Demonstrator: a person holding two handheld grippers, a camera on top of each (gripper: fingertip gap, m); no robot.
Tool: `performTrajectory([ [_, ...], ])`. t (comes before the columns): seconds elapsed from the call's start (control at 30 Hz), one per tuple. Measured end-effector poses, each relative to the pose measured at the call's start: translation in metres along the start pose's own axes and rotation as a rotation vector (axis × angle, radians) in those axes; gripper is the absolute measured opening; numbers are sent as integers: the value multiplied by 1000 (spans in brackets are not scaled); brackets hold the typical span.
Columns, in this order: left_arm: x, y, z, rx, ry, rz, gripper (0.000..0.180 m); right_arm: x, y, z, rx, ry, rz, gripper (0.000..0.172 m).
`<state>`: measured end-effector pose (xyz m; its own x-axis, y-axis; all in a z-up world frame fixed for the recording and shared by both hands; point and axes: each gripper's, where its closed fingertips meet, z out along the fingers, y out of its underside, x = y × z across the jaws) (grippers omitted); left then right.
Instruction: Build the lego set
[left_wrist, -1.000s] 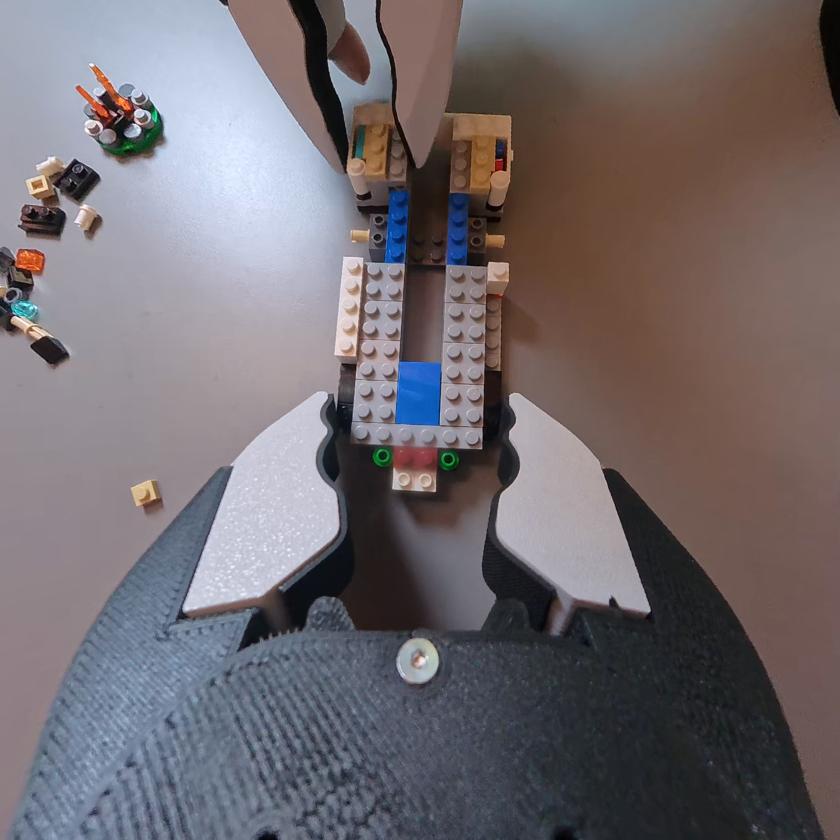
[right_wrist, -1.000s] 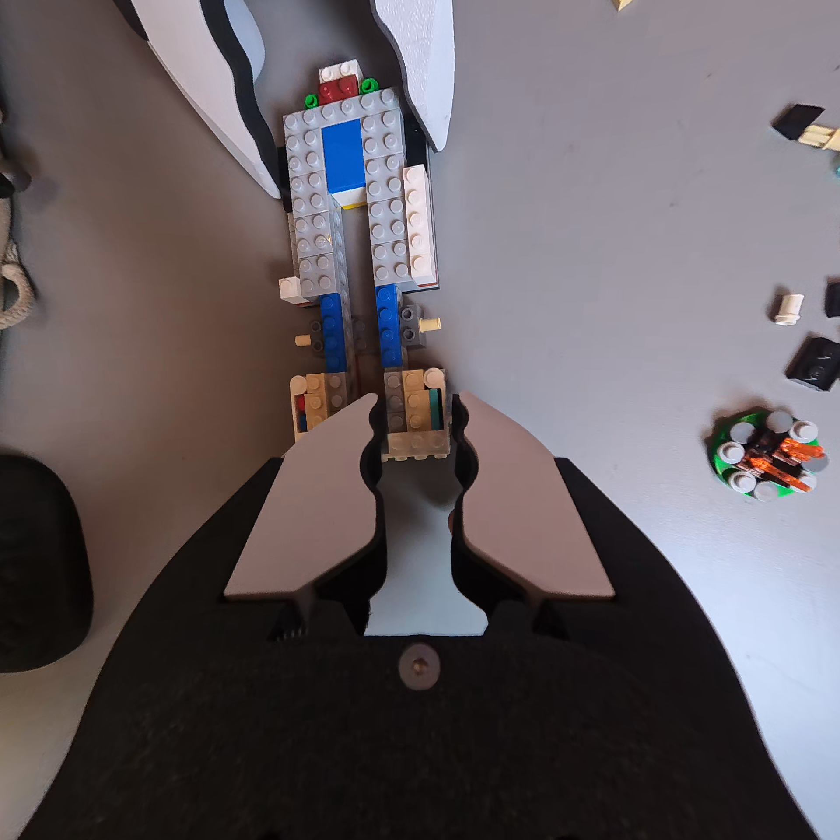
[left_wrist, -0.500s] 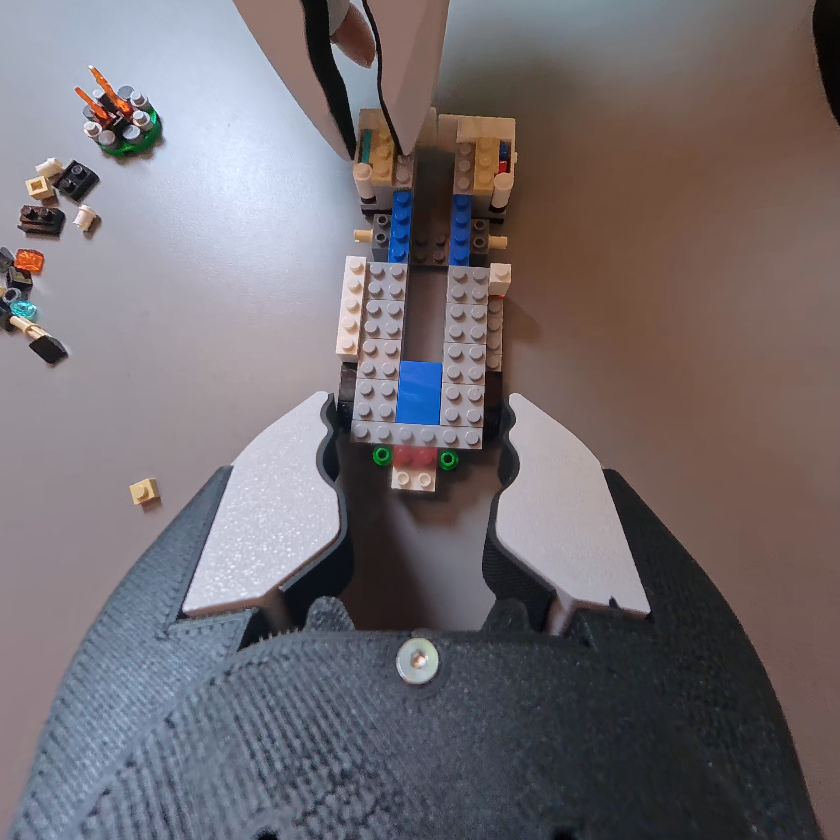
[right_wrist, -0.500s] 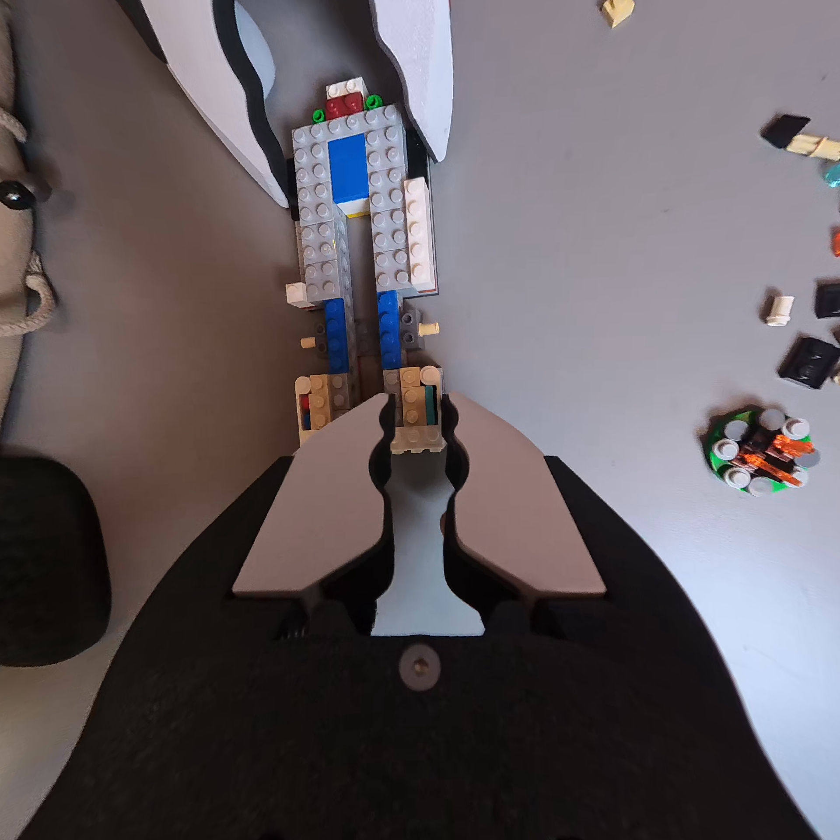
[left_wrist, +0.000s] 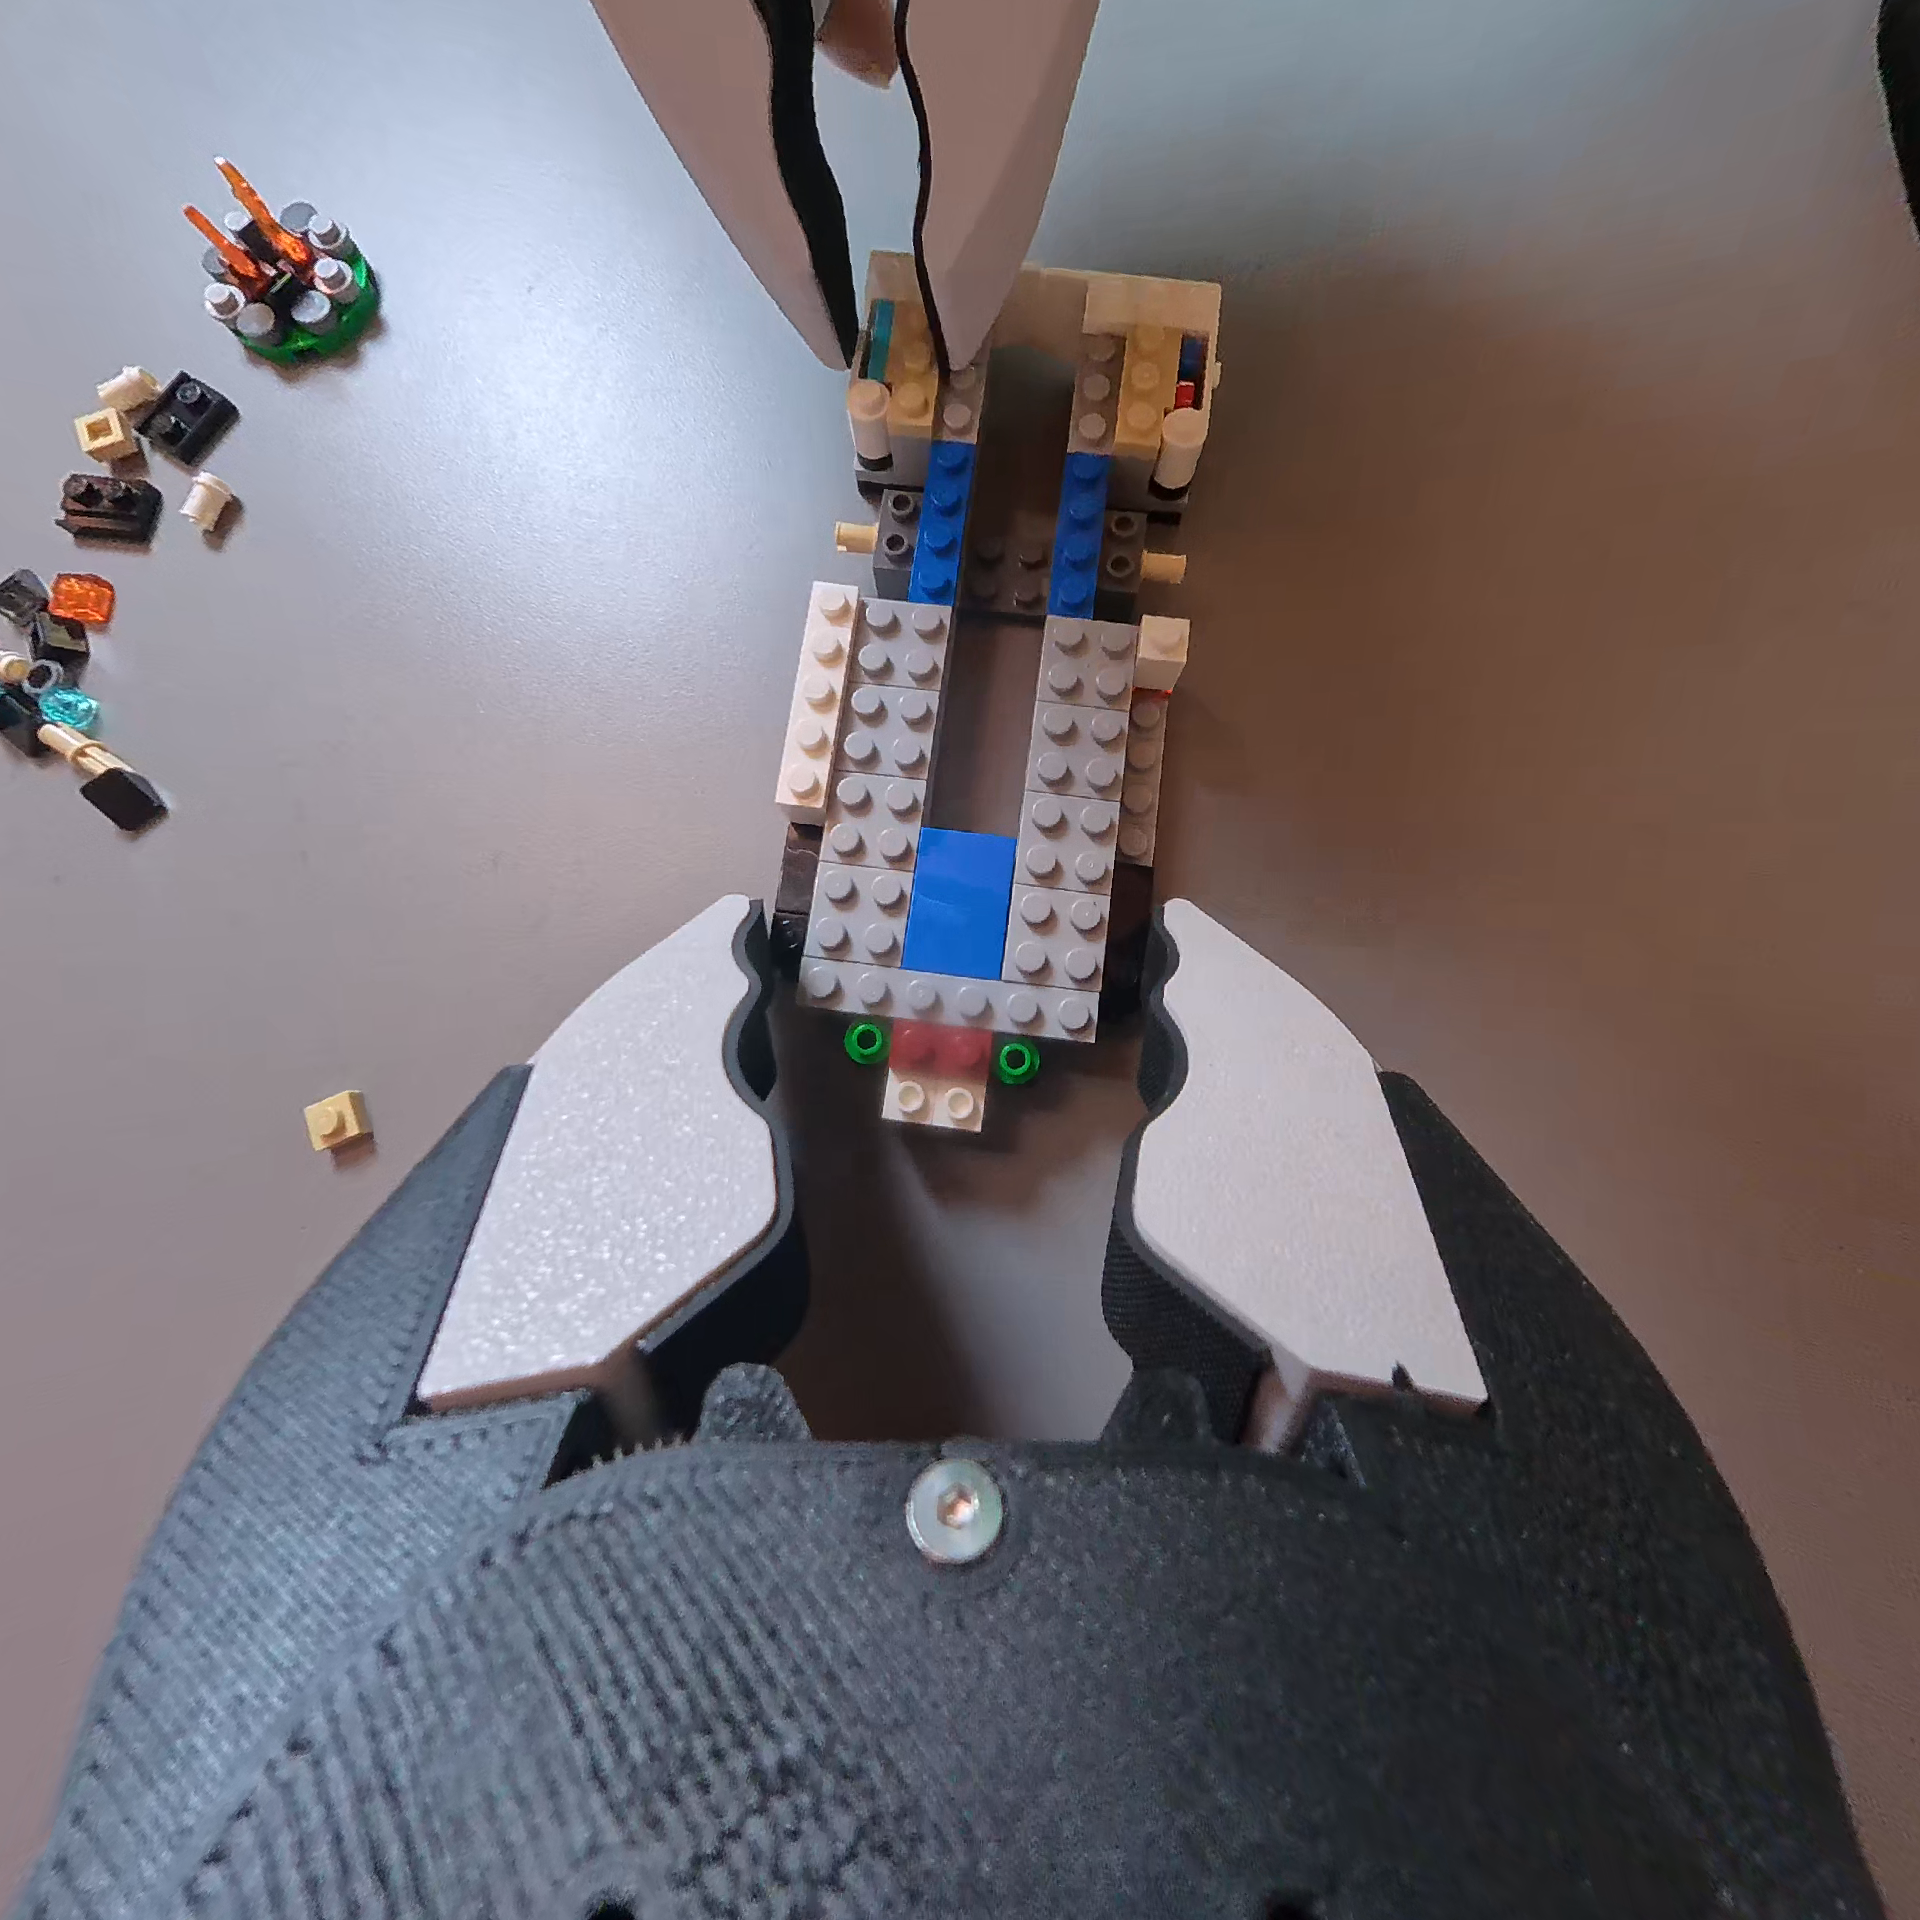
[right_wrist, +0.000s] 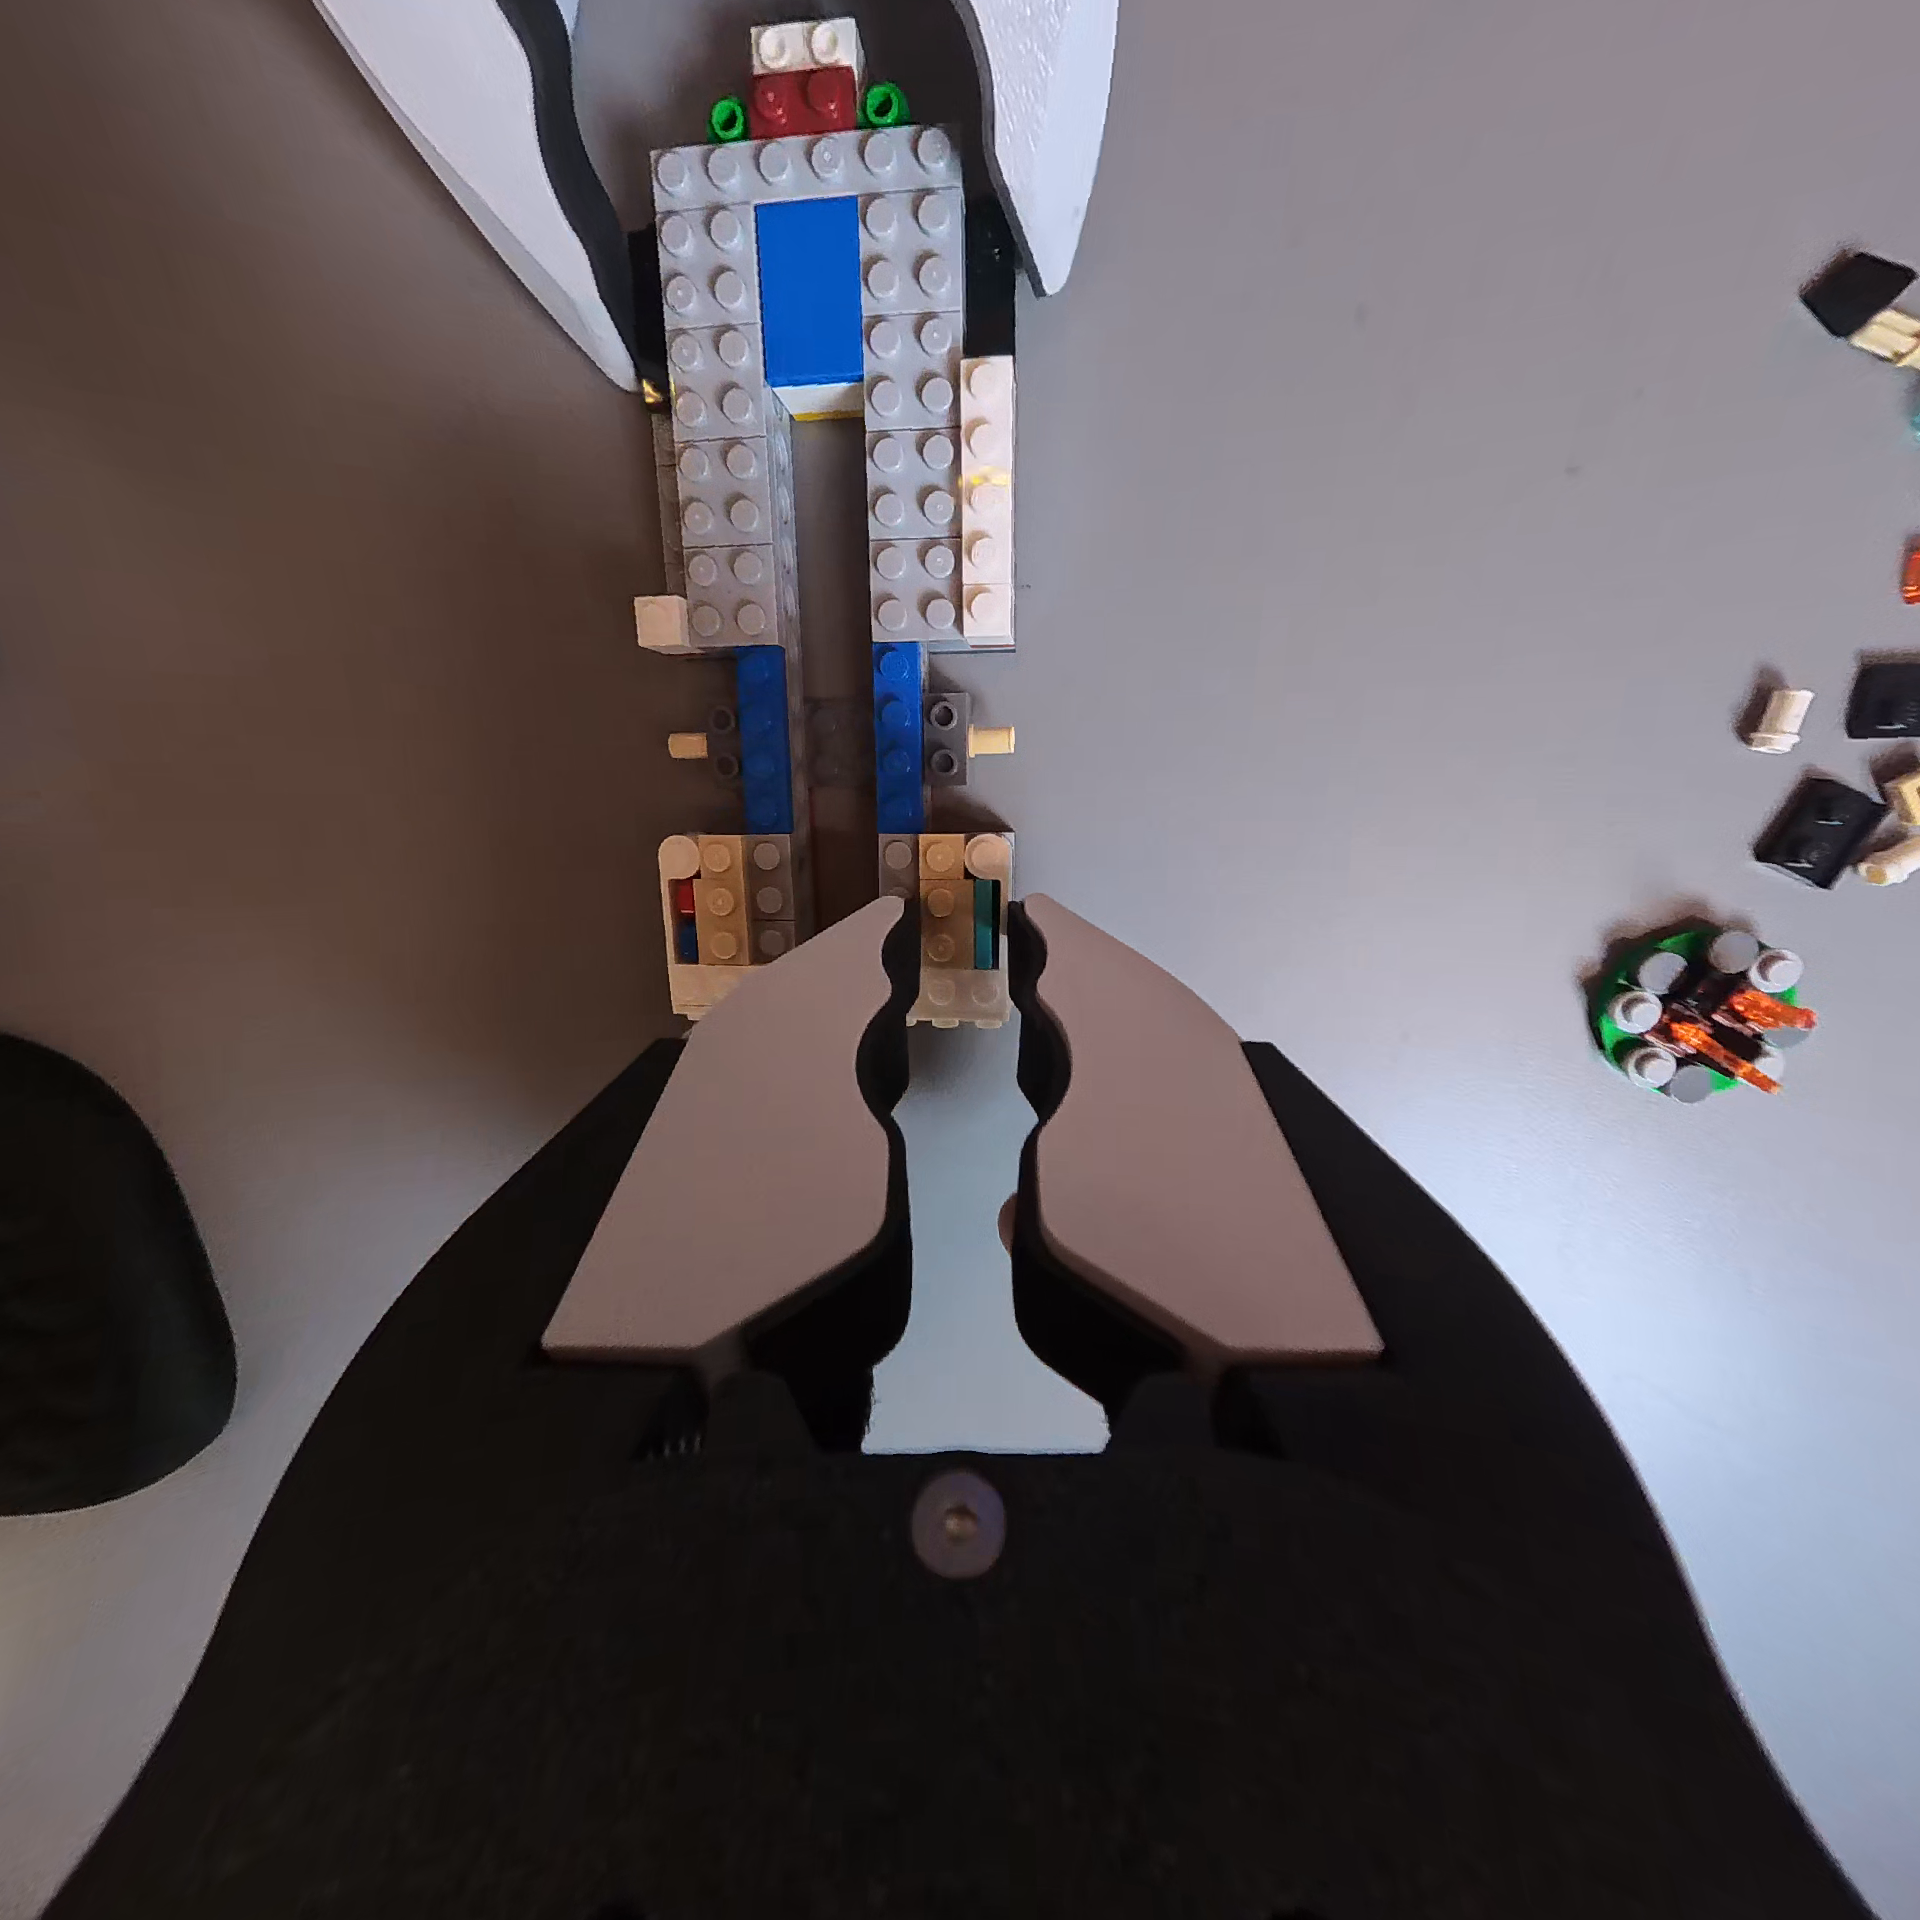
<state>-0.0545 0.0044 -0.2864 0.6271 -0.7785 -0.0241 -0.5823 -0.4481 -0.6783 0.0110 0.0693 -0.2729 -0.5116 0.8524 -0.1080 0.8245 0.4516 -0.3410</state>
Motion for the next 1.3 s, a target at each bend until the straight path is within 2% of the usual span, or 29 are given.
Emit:
performTrajectory([
  [0.37,2,0,0,4,0,7,69,-2,0,0,-61,38,-29,16],
  [0.8,3,-1,0,13,3,13,69,-2,-2,-1,-40,90,-55,17],
  [0.87,3,-1,0,17,2,13,69,-6,-9,-7,32,79,-24,35],
  [0.93,5,-1,-2,20,9,26,68,-8,-21,-17,161,87,24,39],
  [1.1,-1,-17,-34,137,59,-22,68,-17,-19,-26,320,186,66,44],
  [1.2,-46,-12,-57,186,-54,-129,54,-27,-14,-31,431,243,120,44],
  [1.3,-85,13,-52,79,-137,-204,50,-41,-9,-38,551,275,170,43],
])
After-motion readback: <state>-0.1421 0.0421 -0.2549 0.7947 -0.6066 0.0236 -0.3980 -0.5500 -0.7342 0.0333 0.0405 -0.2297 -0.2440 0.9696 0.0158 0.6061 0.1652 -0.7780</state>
